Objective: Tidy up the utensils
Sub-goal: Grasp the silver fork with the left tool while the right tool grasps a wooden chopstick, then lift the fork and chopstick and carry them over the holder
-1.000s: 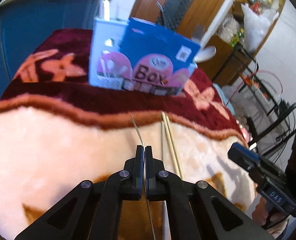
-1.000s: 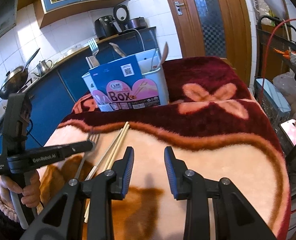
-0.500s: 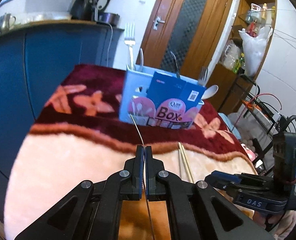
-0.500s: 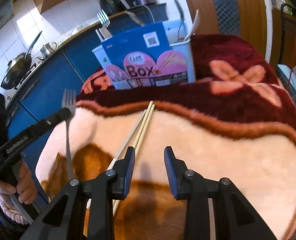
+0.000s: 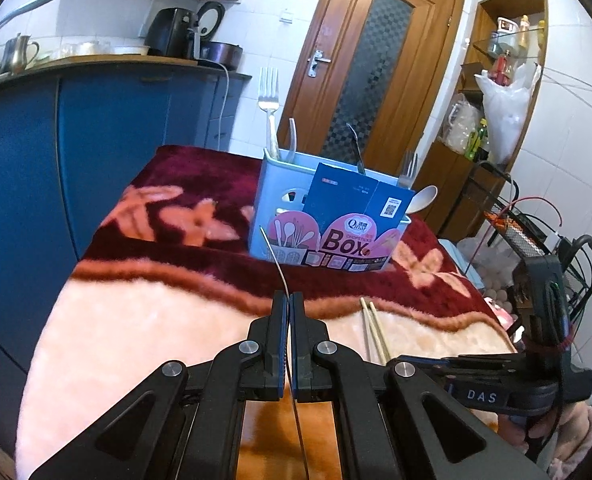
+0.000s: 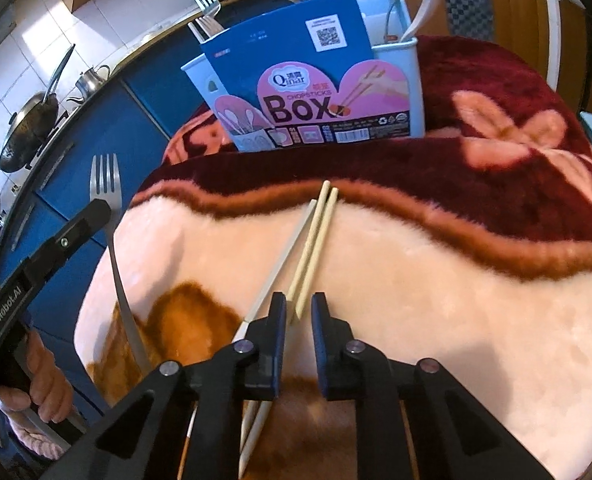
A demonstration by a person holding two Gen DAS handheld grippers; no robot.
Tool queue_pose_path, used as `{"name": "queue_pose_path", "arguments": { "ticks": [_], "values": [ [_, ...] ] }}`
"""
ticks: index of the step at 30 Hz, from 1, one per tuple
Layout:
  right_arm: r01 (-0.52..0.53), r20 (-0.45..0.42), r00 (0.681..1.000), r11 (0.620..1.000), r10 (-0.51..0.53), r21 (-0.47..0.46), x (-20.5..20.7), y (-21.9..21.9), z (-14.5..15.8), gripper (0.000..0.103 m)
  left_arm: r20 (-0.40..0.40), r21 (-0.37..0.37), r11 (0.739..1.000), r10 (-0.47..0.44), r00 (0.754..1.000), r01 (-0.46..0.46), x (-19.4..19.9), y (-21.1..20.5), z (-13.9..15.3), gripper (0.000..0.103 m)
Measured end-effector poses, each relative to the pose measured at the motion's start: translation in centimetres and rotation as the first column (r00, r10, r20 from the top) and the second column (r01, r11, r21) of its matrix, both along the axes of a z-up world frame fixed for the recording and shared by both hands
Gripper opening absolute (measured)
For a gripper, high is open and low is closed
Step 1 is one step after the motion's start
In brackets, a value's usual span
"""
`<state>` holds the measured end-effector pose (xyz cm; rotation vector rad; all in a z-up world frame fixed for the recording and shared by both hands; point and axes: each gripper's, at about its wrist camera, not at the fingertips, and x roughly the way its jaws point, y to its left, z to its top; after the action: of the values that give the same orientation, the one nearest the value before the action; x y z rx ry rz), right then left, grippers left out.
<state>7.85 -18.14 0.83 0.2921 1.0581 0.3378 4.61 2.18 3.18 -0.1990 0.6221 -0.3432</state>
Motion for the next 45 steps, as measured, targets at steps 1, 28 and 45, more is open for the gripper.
{"name": "queue_pose_path", "arguments": {
  "ticks": [1,28,45],
  "values": [
    [-0.002,-0.006,1.0,1.0,0.002,0.013,0.2,-0.1,0.0,0.012,-0.001,-0.003,1.0,0.0,1.0,0.0,0.0,0.0,0.0,0.001],
    [0.037,0.326,0.942,0.989,-0.083,0.146,-2.2,-4.1,5.2,0.006,0.252,0.021,0.999,0.037,0.967,-0.044,2.7,-1.3,7.7,0.001],
    [0.055,0.453,0.879,0.976,-0.147,0.212,-0.3,-7.6,7.4,0.006,0.416,-0.038,0.983,0.179,0.891,-0.18,12.7,-3.5,11.7,0.001]
  ]
}}
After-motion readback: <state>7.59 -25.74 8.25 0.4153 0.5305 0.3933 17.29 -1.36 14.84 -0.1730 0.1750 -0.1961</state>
